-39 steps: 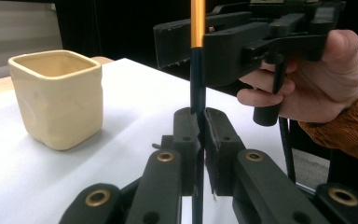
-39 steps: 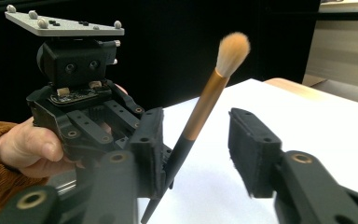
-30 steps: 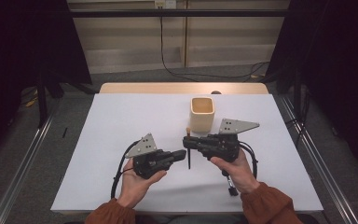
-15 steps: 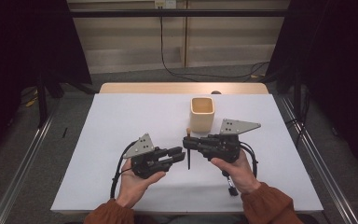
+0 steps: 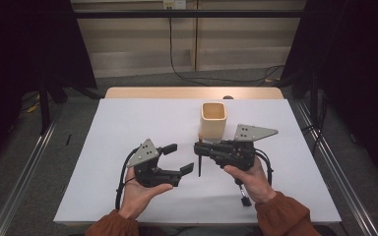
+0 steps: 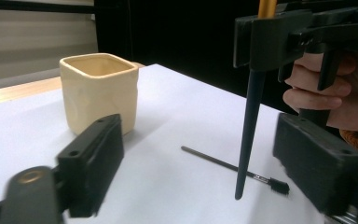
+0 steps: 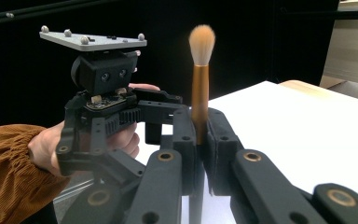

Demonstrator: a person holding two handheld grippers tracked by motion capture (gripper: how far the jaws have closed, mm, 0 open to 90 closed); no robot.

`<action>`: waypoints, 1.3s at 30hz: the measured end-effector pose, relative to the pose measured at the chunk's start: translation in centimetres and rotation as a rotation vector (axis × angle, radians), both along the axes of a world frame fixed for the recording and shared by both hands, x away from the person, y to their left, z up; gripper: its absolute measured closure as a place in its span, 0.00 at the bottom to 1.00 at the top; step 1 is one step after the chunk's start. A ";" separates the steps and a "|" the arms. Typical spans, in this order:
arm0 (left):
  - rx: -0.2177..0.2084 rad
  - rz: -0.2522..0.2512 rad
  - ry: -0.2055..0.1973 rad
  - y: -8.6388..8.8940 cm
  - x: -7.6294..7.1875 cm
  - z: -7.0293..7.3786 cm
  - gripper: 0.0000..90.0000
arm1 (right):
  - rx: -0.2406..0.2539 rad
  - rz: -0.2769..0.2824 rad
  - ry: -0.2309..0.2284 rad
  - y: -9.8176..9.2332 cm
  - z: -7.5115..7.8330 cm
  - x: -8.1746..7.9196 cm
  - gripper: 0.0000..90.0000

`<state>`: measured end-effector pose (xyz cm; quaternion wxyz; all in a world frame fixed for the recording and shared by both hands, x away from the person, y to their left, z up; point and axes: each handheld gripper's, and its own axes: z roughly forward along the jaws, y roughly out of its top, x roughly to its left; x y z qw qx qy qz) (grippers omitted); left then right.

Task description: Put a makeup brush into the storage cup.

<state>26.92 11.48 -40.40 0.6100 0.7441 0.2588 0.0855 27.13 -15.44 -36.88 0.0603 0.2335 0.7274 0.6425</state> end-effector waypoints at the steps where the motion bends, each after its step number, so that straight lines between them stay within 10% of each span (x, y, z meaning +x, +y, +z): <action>1: 0.008 0.011 0.007 0.2 0.0 0.0 0.08 | -0.001 -0.002 0.000 0.0 0.0 0.0 0.93; 39: 0.058 0.197 0.003 10.4 -1.2 -1.8 0.02 | -0.001 -0.098 -0.024 -2.4 0.4 0.9 0.93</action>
